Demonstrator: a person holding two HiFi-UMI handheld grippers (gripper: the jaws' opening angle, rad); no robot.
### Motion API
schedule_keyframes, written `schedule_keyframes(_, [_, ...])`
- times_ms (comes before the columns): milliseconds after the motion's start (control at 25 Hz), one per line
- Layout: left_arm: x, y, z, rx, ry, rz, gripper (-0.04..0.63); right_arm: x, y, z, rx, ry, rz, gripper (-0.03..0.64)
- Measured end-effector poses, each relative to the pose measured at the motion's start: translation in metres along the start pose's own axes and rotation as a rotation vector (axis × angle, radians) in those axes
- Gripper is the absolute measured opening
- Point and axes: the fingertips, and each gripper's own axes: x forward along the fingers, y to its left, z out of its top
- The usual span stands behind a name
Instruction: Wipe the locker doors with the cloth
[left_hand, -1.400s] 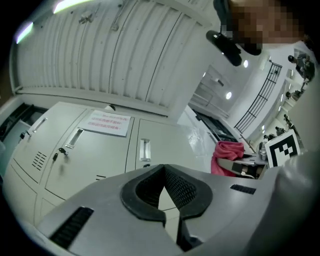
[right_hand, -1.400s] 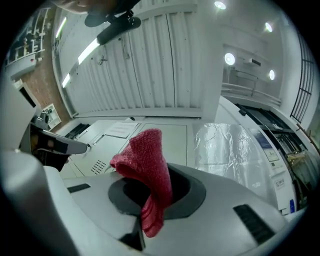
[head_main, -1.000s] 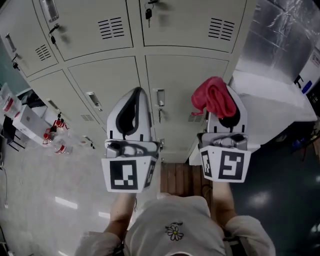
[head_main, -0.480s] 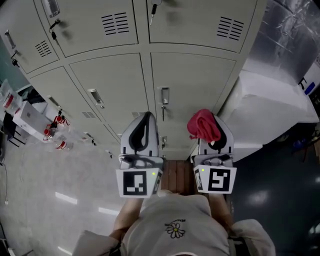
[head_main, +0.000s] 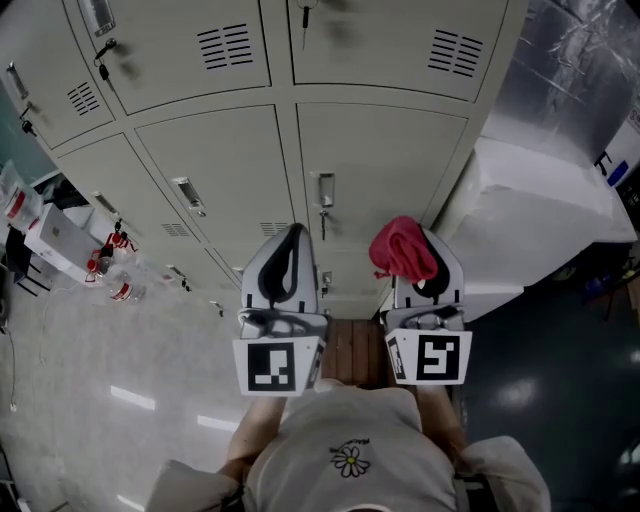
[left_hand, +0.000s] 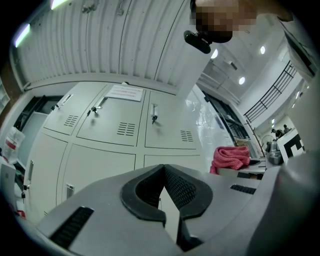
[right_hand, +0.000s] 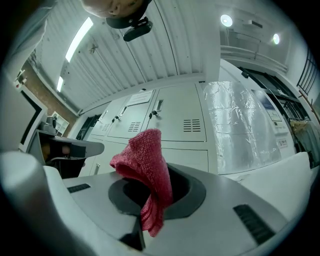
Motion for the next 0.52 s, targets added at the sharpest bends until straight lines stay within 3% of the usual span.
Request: schedule_keyframes(520, [-0.0006,-0.0001,0.0006,0.016,-0.003,-0.002,0.017,0.0015,0.0078,-0.0064,0.009,0.018,0.028,0.029])
